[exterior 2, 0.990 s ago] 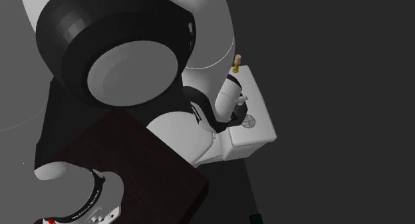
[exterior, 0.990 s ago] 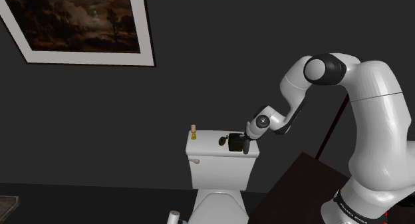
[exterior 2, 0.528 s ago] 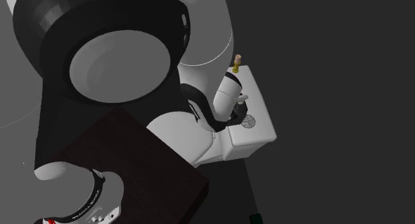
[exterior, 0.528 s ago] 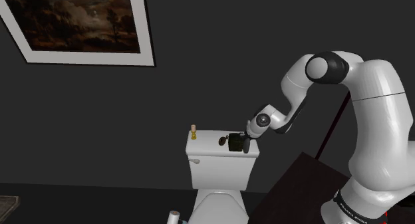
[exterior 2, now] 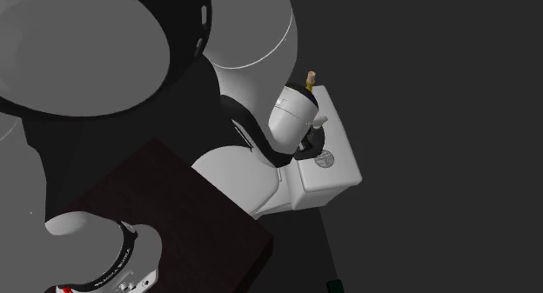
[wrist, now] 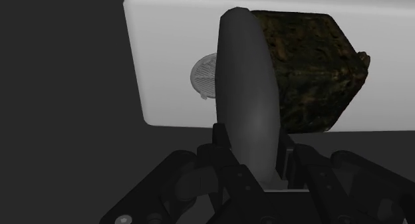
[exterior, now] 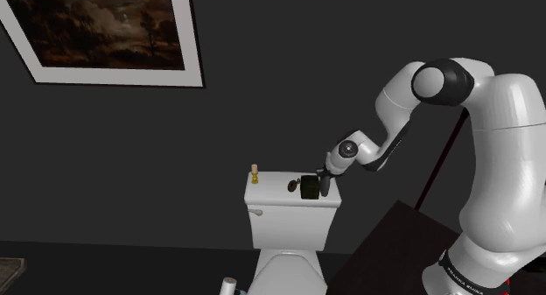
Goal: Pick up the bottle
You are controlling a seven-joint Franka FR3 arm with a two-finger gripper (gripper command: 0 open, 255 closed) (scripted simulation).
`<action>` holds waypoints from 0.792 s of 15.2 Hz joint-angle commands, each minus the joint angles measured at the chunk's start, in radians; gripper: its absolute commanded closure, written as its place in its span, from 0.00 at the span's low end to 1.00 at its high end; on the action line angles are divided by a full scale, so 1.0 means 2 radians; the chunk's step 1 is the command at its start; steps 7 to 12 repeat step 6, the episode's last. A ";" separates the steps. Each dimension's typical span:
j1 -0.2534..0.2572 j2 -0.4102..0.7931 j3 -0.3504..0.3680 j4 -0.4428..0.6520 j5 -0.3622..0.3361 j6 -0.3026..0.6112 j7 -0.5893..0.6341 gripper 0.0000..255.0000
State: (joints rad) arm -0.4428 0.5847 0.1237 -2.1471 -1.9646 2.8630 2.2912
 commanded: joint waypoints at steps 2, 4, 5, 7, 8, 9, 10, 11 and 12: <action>0.002 -0.023 -0.004 -0.014 0.027 0.007 -0.026 1.00; 0.003 -0.037 -0.007 -0.022 0.046 0.011 -0.045 1.00; 0.003 -0.038 -0.007 -0.022 0.048 0.012 -0.047 1.00; 0.003 -0.038 -0.007 -0.022 0.048 0.012 -0.046 1.00; 0.003 -0.038 -0.007 -0.022 0.048 0.012 -0.046 1.00; 0.003 -0.038 -0.007 -0.022 0.048 0.012 -0.046 1.00; 0.003 -0.038 -0.007 -0.022 0.048 0.012 -0.046 1.00; 0.003 -0.038 -0.007 -0.022 0.048 0.012 -0.046 1.00; 0.003 -0.038 -0.007 -0.022 0.048 0.012 -0.046 1.00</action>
